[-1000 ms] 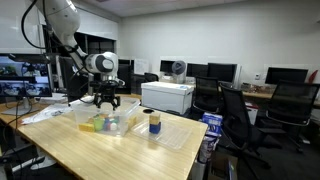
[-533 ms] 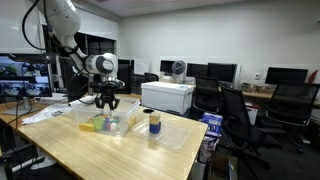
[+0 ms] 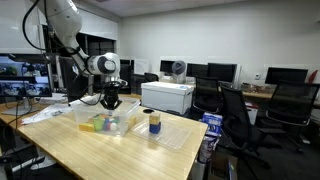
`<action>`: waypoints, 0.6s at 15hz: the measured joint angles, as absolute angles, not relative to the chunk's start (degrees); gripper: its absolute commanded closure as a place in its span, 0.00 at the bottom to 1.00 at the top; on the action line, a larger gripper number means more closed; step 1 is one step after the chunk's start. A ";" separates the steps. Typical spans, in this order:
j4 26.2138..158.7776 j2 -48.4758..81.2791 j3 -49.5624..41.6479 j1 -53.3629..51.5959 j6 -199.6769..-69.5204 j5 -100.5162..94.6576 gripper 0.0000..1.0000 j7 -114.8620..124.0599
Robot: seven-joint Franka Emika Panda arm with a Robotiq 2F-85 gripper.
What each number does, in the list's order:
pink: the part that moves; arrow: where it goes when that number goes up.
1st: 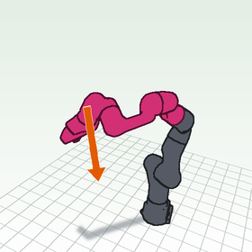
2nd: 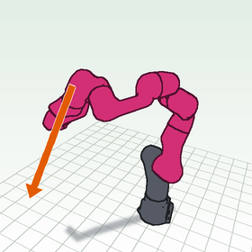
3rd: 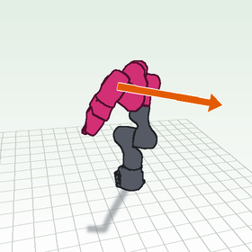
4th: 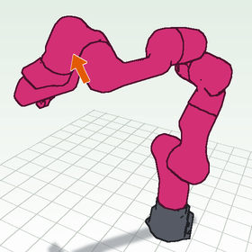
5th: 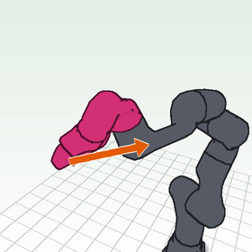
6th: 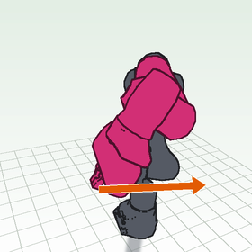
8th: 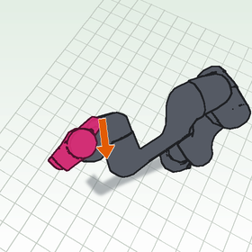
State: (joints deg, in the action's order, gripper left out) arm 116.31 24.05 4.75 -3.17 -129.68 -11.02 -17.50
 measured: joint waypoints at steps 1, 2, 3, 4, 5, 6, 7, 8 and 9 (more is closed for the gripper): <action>116.31 24.12 4.53 -3.13 -130.28 -11.17 0.72 -17.50; 116.34 24.22 4.55 -2.94 -130.33 -11.53 0.68 -20.07; 116.38 24.37 4.61 -2.66 -130.33 -11.67 0.59 -23.14; 116.39 24.63 4.71 -2.23 -130.38 -12.04 0.51 -27.25; 116.40 24.83 4.73 -1.95 -130.74 -12.65 0.45 -30.04; 116.43 25.00 4.79 -1.72 -131.29 -13.58 0.38 -32.33; 116.49 25.27 4.80 -1.51 -132.23 -14.83 0.25 -35.19; 116.69 25.67 4.83 -1.35 -133.98 -16.43 0.15 -38.88; 116.93 25.84 4.89 -1.22 -135.37 -16.72 0.06 -41.28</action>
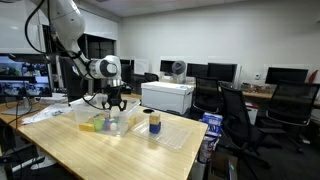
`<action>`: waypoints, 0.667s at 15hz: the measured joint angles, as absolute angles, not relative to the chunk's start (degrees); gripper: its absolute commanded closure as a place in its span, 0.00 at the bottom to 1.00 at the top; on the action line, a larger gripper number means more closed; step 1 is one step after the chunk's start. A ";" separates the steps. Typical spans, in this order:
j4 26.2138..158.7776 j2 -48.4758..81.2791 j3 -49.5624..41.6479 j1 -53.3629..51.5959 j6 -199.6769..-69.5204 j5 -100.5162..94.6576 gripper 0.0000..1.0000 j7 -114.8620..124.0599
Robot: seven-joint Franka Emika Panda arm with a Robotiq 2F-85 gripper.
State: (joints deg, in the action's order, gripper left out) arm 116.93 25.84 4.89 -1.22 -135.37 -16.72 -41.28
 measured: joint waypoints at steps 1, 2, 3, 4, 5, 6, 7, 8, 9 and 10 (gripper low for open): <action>117.35 26.02 5.10 -0.91 -136.82 -16.74 0.00 -44.16; 117.62 26.17 5.30 -0.63 -137.64 -16.74 0.00 -46.47; 117.84 26.36 5.63 -0.24 -138.13 -16.72 0.00 -49.06; 117.86 26.64 6.02 0.20 -138.23 -16.65 0.00 -51.70; 117.86 26.96 6.45 0.72 -138.25 -16.62 0.00 -54.44; 117.86 27.23 6.69 1.06 -138.25 -16.61 0.00 -56.83; 117.84 27.51 6.89 1.41 -138.25 -16.58 0.00 -59.31; 117.77 27.79 6.93 1.60 -138.25 -16.57 0.00 -61.39; 117.61 28.17 6.94 1.78 -138.24 -16.56 0.00 -63.49; 117.43 28.55 6.97 1.93 -138.24 -16.55 0.00 -65.18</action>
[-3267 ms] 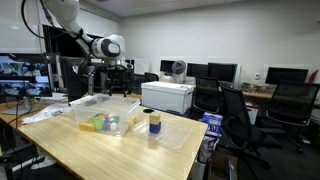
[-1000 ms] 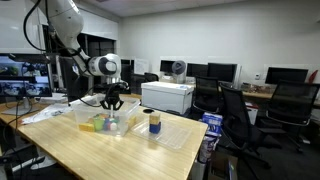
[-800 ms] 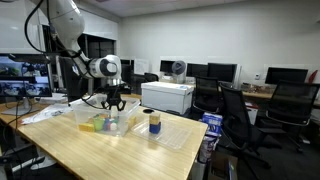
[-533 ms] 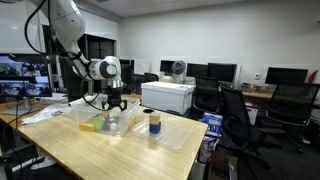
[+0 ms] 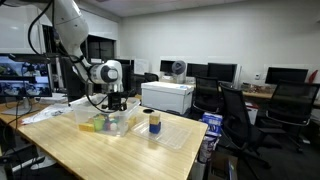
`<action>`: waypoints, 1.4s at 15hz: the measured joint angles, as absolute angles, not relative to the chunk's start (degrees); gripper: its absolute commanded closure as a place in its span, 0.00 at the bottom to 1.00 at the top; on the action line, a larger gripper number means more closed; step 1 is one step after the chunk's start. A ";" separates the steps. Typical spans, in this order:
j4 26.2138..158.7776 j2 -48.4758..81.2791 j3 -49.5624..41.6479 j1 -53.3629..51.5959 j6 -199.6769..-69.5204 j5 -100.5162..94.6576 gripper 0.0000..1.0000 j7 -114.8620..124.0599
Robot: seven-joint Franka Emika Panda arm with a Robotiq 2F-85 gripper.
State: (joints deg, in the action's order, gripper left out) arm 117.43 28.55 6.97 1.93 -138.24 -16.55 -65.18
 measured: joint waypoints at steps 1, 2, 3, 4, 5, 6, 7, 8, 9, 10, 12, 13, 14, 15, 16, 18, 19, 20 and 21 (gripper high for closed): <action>117.16 28.98 6.98 2.02 -138.22 -16.54 0.00 -66.82; 116.86 29.41 7.00 2.05 -138.16 -16.50 0.00 -68.22; 116.39 29.96 7.09 2.05 -137.93 -16.34 0.00 -69.69; 115.96 30.48 7.22 2.05 -137.46 -16.17 0.00 -71.01; 115.32 30.97 7.38 2.05 -136.43 -16.07 0.00 -72.20; 114.08 31.57 7.65 2.04 -133.60 -16.06 0.00 -73.63; 113.41 31.86 7.69 1.95 -131.27 -16.06 0.00 -74.17; 112.61 32.23 7.67 1.81 -128.27 -16.11 0.00 -74.31; 111.64 32.71 7.57 1.58 -125.22 -16.16 0.00 -74.32; 110.82 33.20 7.41 1.35 -122.93 -16.19 0.00 -74.32; 109.42 34.20 7.23 1.04 -120.16 -16.28 0.27 -74.32; 108.78 34.58 7.15 0.86 -119.21 -16.36 0.33 -74.32; 108.52 34.70 6.99 0.67 -118.73 -16.38 0.44 -74.32; 108.48 34.75 6.76 0.44 -118.66 -16.54 0.51 -74.32; 108.42 34.72 6.68 0.35 -118.59 -16.58 0.51 -74.32; 108.26 34.72 6.43 0.05 -118.85 -16.59 0.51 -73.96; 108.21 34.71 6.24 -0.19 -119.32 -16.60 0.51 -73.51; 108.18 34.64 6.12 -0.39 -119.98 -16.59 0.51 -72.66; 108.16 34.58 6.06 -0.57 -120.69 -16.59 0.51 -71.50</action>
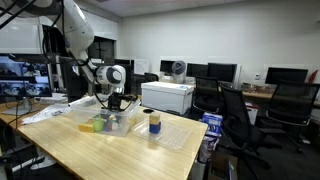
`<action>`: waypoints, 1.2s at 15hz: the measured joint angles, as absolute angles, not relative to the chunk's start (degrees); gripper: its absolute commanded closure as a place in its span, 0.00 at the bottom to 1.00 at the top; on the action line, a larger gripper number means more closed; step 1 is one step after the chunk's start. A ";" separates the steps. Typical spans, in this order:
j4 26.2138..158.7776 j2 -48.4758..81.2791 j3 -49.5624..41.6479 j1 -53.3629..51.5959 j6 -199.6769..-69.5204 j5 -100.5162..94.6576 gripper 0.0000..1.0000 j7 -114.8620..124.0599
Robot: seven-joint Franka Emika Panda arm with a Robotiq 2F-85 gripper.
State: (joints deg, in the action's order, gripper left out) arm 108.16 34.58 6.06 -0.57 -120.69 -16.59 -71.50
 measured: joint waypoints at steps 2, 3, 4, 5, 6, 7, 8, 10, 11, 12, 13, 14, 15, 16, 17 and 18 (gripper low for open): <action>108.16 34.37 5.80 -1.16 -122.53 -16.60 0.51 -68.22; 108.17 34.22 5.66 -1.45 -123.50 -16.60 0.51 -66.19; 108.18 34.02 5.42 -1.84 -124.88 -16.60 0.51 -63.62; 108.22 33.73 5.13 -2.33 -126.36 -16.63 0.51 -60.83; 108.26 33.35 4.88 -2.82 -127.42 -16.65 0.51 -58.19; 108.33 32.78 4.68 -3.27 -128.29 -16.65 0.51 -55.31; 108.36 32.24 4.65 -3.55 -128.88 -16.65 0.51 -52.74; 108.40 30.82 4.66 -4.04 -129.14 -16.65 0.51 -47.87; 108.45 29.63 4.70 -4.16 -129.14 -16.59 0.51 -44.50; 108.48 28.98 4.71 -4.16 -129.12 -16.58 0.51 -42.85; 108.54 28.28 4.71 -4.12 -129.08 -16.41 0.51 -40.99; 108.56 27.54 4.70 -4.03 -129.06 -16.27 0.51 -38.92; 108.59 26.87 4.69 -3.93 -129.05 -16.02 0.51 -37.13; 108.60 26.13 4.67 -3.73 -129.04 -15.33 0.51 -35.25; 108.62 25.36 4.66 -3.43 -129.03 -14.39 0.51 -33.61; 108.63 24.61 4.66 -3.03 -129.03 -13.27 0.51 -32.20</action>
